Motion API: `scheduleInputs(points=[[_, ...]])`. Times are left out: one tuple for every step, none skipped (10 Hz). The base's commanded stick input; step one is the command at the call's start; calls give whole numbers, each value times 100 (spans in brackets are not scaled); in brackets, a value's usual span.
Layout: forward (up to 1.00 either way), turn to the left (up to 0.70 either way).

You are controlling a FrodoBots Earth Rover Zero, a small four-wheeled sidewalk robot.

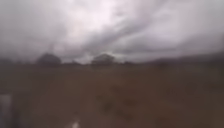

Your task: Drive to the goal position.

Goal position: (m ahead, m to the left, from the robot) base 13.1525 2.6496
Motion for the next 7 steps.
scheduleInputs(points=[[100,0],[100,0],[100,0],[100,0],[100,0],[100,0],[100,0]])
